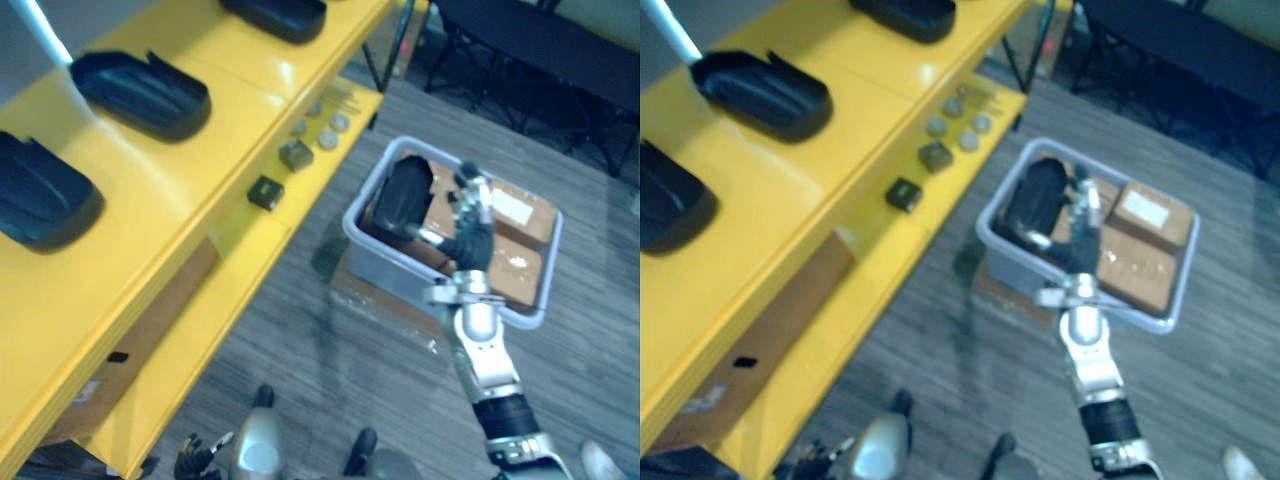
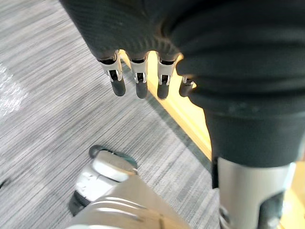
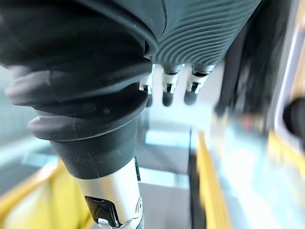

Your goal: Walk over and take plastic housings, then place them on the shelf

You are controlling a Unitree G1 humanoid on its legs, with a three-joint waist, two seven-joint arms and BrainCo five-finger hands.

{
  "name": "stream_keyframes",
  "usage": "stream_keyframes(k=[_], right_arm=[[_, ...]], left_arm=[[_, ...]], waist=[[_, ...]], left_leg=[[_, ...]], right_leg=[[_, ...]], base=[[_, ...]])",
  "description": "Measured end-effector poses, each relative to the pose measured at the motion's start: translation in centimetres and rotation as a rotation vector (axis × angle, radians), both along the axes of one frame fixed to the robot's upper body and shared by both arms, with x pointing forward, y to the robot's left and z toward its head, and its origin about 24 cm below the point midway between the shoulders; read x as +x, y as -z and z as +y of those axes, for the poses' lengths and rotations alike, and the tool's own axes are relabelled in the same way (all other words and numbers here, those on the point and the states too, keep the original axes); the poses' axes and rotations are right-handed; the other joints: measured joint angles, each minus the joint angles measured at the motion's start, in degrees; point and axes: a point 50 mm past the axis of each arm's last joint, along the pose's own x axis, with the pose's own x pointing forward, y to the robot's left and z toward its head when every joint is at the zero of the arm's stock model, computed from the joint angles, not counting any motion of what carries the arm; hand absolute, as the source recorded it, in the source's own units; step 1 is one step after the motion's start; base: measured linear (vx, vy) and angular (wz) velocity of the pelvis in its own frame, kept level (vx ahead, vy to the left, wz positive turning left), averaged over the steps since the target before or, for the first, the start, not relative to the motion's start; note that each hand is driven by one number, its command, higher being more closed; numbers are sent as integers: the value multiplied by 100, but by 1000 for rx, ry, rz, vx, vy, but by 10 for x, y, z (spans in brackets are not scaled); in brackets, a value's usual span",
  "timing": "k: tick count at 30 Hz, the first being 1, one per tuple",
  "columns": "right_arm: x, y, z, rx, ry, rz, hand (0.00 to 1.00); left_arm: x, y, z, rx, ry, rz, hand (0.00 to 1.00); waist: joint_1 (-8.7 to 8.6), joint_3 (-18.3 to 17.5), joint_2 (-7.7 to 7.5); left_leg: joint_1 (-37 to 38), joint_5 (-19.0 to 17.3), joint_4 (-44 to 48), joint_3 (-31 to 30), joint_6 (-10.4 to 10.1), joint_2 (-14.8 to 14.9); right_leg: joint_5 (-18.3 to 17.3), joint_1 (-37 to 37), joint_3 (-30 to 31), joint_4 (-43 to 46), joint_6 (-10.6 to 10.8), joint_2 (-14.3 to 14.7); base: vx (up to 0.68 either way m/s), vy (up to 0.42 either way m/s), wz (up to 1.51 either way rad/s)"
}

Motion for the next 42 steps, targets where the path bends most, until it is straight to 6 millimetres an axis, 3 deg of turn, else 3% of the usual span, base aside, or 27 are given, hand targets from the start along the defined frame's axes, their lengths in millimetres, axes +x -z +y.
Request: stream_keyframes(k=[4,7,9,11,12,17,23,26,32,42], right_arm=[[16,8,-49,126,225,103,0],[29,-26,-89,208,358,42,0],[35,-54,-108,239,396,-17,0],[37,-68,-122,269,435,-31,0],[39,-77,-130,305,459,-40,0],[43,-118,-148,383,522,-76,0],[24,-159,-177,382,691,-82,0],[20,-150,-185,425,772,-6,0],[4,-152,-201,473,876,27,0],[-4,-152,-207,489,920,7,0]], left_arm=[[8,-5,5,14,35,-35,0],[25,-15,18,9,-7,-119,0],[31,-19,24,12,-21,-142,0],[32,-19,25,7,-22,-145,0],[32,-19,25,5,-19,-141,0],[23,-11,19,-43,-15,-100,0],[19,-3,-5,-142,21,-100,0],[23,-4,-5,-169,10,-133,0],[39,-7,-10,-246,-23,-225,0],[43,-7,-22,-295,-14,-252,0]], waist=[[13,102,-86],[95,541,-97],[126,699,-68],[153,758,-13],[256,784,21],[572,990,363],[697,1230,876],[703,1233,916],[739,1321,1156],[866,1314,1337]], left_leg=[[-196,211,-398,24,37,-36],[-479,508,-525,152,78,40],[-714,757,-639,3,98,-21],[-896,892,-707,-137,118,-71],[-1054,938,-692,-165,132,-96],[-1568,1023,-597,-367,156,-179],[-1994,1122,-532,-447,225,-288],[-2229,1128,-436,-446,228,-289],[-2540,1131,-257,-488,221,-294],[-2751,1175,-249,-515,165,-308]], right_leg=[[-154,-286,-102,110,-10,-62],[-172,-659,-157,389,-32,-99],[-159,-933,-271,498,-43,-112],[-157,-1068,-381,547,-42,-145],[-157,-1232,-393,617,-42,-176],[-160,-1662,-390,778,-49,-229],[-226,-2179,-345,1112,-85,-392],[-243,-2452,-273,1244,-104,-413],[-412,-2821,-217,1600,-119,-478],[-613,-3225,-125,2036,-142,-580]], base=[[-133,-9,16],[-129,28,22],[-91,31,40],[-38,20,46],[-32,29,25],[-38,23,22],[-69,9,5],[-74,-16,-4],[-73,-33,1],[-58,-36,1]])
